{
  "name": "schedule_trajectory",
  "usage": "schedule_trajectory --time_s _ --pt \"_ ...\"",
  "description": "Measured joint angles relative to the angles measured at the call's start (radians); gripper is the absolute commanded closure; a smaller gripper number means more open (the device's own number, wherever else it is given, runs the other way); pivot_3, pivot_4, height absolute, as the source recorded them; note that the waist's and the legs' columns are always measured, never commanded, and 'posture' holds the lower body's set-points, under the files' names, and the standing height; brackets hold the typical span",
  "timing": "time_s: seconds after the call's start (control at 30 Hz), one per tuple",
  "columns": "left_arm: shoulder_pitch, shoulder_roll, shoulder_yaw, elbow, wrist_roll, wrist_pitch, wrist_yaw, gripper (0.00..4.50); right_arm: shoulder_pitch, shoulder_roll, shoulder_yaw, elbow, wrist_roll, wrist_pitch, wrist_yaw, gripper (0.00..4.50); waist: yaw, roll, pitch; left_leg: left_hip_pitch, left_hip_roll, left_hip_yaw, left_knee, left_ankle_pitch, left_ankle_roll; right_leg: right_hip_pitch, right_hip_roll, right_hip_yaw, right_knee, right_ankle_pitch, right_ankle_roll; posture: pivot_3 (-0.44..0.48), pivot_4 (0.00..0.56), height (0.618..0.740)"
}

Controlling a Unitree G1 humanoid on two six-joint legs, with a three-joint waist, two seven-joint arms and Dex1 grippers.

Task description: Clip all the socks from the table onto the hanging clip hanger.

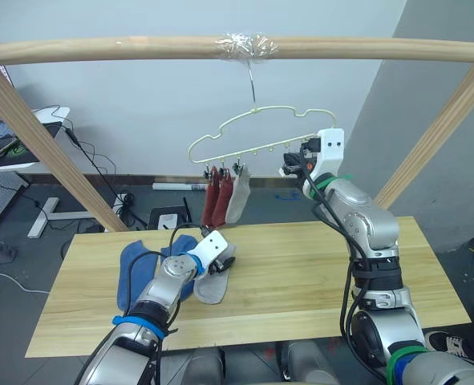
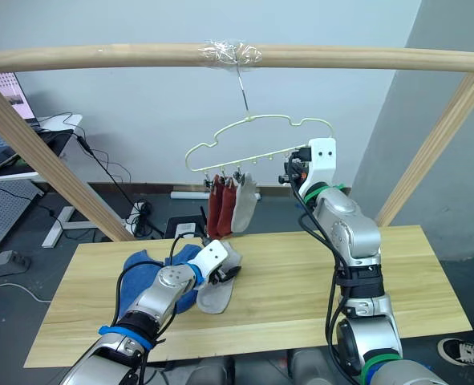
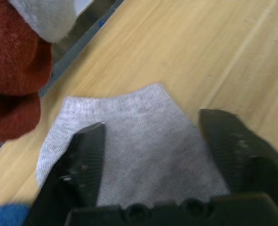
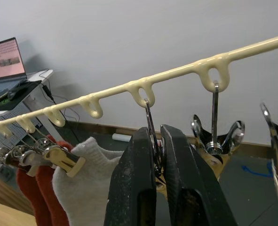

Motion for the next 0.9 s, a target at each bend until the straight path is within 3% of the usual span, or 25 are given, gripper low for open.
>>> schedule_trajectory --time_s 0.27,0.5,0.7,0.9 --pt "0.075 -0.001 0.001 -0.069 0.001 -0.026 -0.021 4.47 -0.012 -0.005 -0.011 0.014 0.007 -0.002 0.006 4.5 -0.001 0.001 0.0 0.0 0.0 0.0 0.0 0.0 0.0 0.0 0.0 0.0 -0.001 0.0 0.0 -0.086 0.161 0.74" --pt "0.186 -0.039 0.015 -0.228 -0.037 0.02 -0.046 4.47 -0.054 -0.042 -0.051 0.051 0.045 0.031 0.014 4.5 0.003 0.002 0.002 -0.002 0.0 0.0 0.0 0.0 0.0 -0.001 0.0 0.0 -0.001 0.0 0.0 -0.076 0.153 0.74" --pt "0.247 -0.151 0.062 -0.537 -0.248 0.039 -0.131 4.47 -0.076 0.027 -0.21 0.012 0.229 0.258 -0.077 4.5 0.01 0.003 0.002 -0.004 0.0 -0.001 0.0 0.0 0.0 -0.001 -0.001 0.0 -0.002 0.0 0.0 -0.073 0.149 0.74" --pt "0.247 -0.171 0.083 -0.673 -0.278 0.032 -0.099 4.47 -0.116 0.02 -0.323 -0.025 0.355 0.472 -0.152 4.5 0.008 0.003 0.002 -0.003 0.0 0.0 0.0 0.0 0.0 -0.001 0.0 0.0 -0.002 0.0 0.0 -0.077 0.142 0.74"
